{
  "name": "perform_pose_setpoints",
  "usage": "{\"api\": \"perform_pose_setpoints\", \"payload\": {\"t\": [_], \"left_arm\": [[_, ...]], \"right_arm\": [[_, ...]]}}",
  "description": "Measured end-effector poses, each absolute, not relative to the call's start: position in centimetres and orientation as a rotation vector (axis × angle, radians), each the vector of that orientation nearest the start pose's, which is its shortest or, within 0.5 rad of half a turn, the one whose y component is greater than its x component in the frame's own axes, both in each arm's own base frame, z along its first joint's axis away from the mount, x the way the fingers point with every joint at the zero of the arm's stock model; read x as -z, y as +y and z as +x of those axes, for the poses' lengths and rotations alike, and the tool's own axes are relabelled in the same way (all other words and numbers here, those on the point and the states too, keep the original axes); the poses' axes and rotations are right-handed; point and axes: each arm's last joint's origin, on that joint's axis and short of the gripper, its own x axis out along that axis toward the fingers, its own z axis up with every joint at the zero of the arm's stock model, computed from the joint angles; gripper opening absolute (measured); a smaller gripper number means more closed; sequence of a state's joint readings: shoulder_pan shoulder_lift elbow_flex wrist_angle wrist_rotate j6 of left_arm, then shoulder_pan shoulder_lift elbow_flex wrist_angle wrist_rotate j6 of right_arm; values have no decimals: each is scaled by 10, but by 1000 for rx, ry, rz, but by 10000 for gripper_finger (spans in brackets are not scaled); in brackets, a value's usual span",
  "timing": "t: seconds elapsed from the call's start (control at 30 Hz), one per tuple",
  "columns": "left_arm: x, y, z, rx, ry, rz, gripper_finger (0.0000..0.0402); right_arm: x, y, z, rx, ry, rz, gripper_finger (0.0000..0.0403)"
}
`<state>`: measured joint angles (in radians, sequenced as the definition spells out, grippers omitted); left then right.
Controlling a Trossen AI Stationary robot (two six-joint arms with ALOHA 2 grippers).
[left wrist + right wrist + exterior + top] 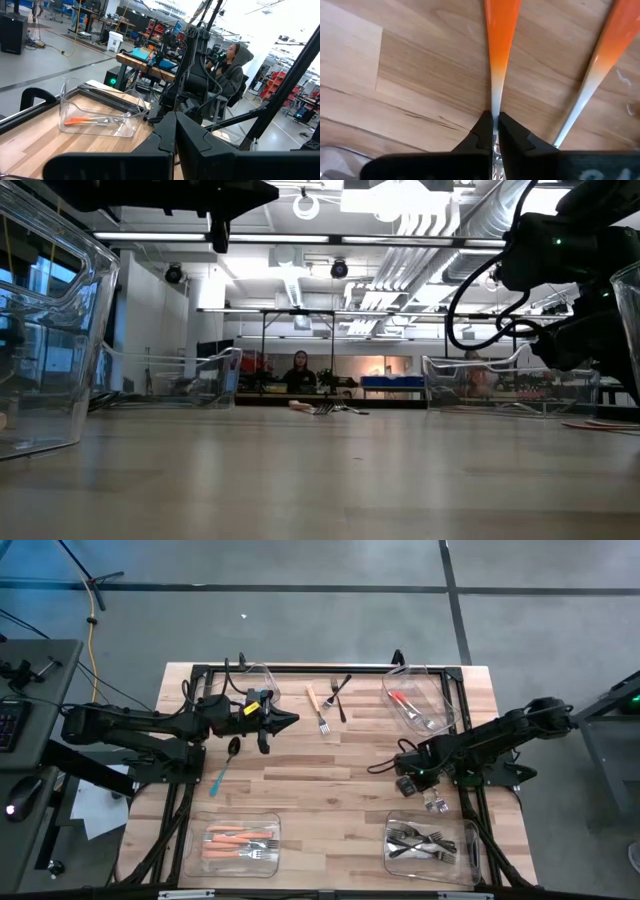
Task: Sort silverware by color (type)
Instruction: Put the orange fork into the top right transparent bin
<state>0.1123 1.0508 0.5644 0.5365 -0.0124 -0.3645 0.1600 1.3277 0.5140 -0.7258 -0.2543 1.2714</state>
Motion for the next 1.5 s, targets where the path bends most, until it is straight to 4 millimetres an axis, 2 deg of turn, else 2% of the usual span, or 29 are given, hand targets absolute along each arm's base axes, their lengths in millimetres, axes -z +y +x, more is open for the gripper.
{"api": "perform_pose_setpoints", "payload": {"t": [0.17,0.3,0.37,0.5,0.57,0.7,1.0,1.2,1.33,1.5], "left_arm": [[-276,26,229,-114,-72,-361,0],[-276,26,229,-114,-72,-361,0],[-276,26,229,-114,-72,-361,0],[-276,26,229,-114,-72,-361,0],[-276,26,229,-114,-72,-361,0],[-276,26,229,-117,-73,-362,0],[-276,26,229,-116,-76,-415,0],[-278,26,228,-107,-103,-498,0],[-282,25,229,-101,-121,-446,0],[-292,25,231,-99,-141,-361,0]], "right_arm": [[-128,35,169,648,1545,1015,2],[-134,35,178,580,1502,939,1],[-143,33,195,510,1367,916,1],[-150,30,214,383,1189,901,0],[-160,27,229,332,1025,898,0],[-170,19,246,263,802,804,0],[-215,-10,273,119,274,638,0],[-260,-20,291,63,212,443,0],[-294,-25,298,22,205,339,0],[-318,-30,301,-34,183,242,0]]}}
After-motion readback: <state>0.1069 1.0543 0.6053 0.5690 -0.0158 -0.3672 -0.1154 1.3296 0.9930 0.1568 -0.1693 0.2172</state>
